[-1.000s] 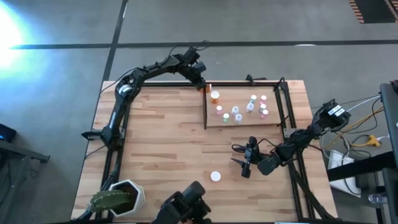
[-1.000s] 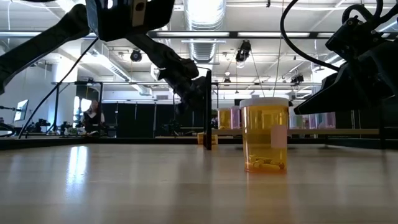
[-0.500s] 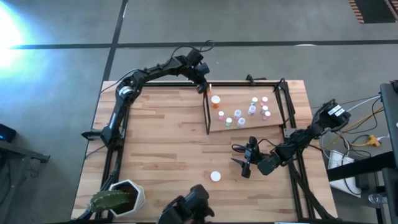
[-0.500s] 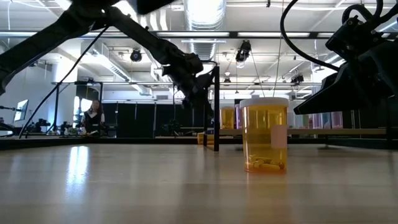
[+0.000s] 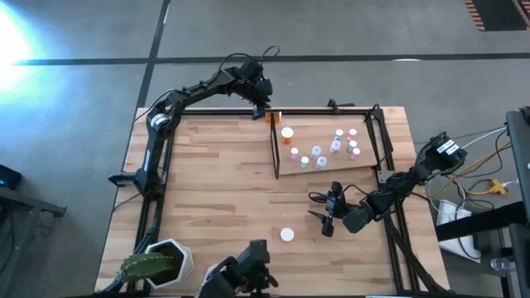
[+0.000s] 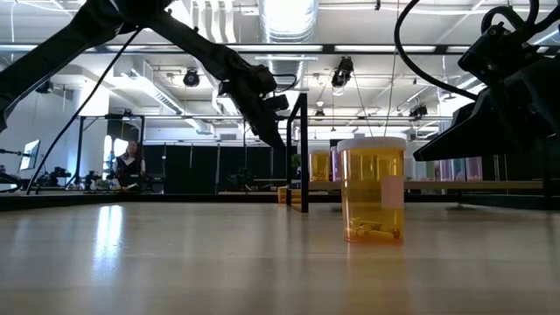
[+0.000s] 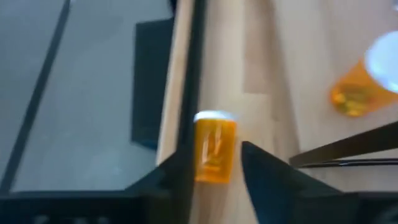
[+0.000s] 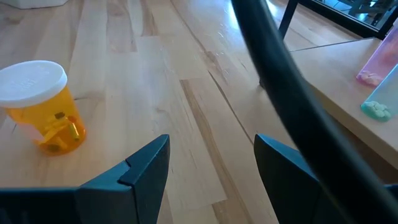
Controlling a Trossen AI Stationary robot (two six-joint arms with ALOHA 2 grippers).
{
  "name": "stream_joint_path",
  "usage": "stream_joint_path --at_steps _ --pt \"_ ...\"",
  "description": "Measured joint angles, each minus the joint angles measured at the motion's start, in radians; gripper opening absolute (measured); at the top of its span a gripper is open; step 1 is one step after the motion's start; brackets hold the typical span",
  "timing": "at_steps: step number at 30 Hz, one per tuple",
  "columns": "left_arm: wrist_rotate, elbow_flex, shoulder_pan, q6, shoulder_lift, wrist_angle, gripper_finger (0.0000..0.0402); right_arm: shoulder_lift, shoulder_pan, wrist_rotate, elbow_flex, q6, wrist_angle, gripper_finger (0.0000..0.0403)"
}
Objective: Pick and place medicine bottles onto shelf by color
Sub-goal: Put the top orange pill bottle on the shelf
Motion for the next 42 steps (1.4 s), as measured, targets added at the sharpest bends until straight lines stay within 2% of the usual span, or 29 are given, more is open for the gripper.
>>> stream_joint_path --at_steps 2,6,11,14,19,25,30,35,39,42 --pt "0.041 -0.02 0.001 0.041 0.007 0.023 0.0147 0.0 0.0 0.0 0.0 0.0 0.0 0.0224" --pt "0.048 -0.108 -0.004 0.122 0.012 0.108 0.021 0.012 0.0 0.0 0.0 0.006 0.0 0.0224" --pt "0.05 -0.227 -0.02 0.157 0.013 0.293 0.0249 0.037 0.0 0.0 0.0 0.037 0.002 0.0224" --pt "0.051 -0.288 -0.029 0.164 0.013 0.408 0.0252 0.049 0.0 0.0 0.0 0.049 0.003 0.0224" --pt "0.051 -0.351 -0.033 0.169 0.015 0.464 0.0253 0.052 0.0 0.0 0.0 0.056 0.008 0.0224" --pt "-0.001 -0.364 -0.027 0.067 0.019 0.46 0.0253 0.051 0.0 0.0 0.003 0.056 0.008 0.0224" --pt "-0.009 -0.376 -0.025 0.065 0.02 0.461 0.0253 0.051 0.0 0.001 0.012 0.065 0.009 0.0224" --pt "-0.084 -0.407 -0.026 0.065 0.021 0.448 0.0253 0.051 0.0 0.0 0.018 0.071 0.01 0.0224" --pt "-0.086 -0.418 -0.031 0.061 0.02 0.396 0.0253 0.051 0.0 0.0 0.025 0.08 0.008 0.0224" --pt "-0.085 -0.426 -0.039 -0.001 0.012 0.375 0.0253 0.051 0.0 0.0 0.027 0.082 0.009 0.0224"
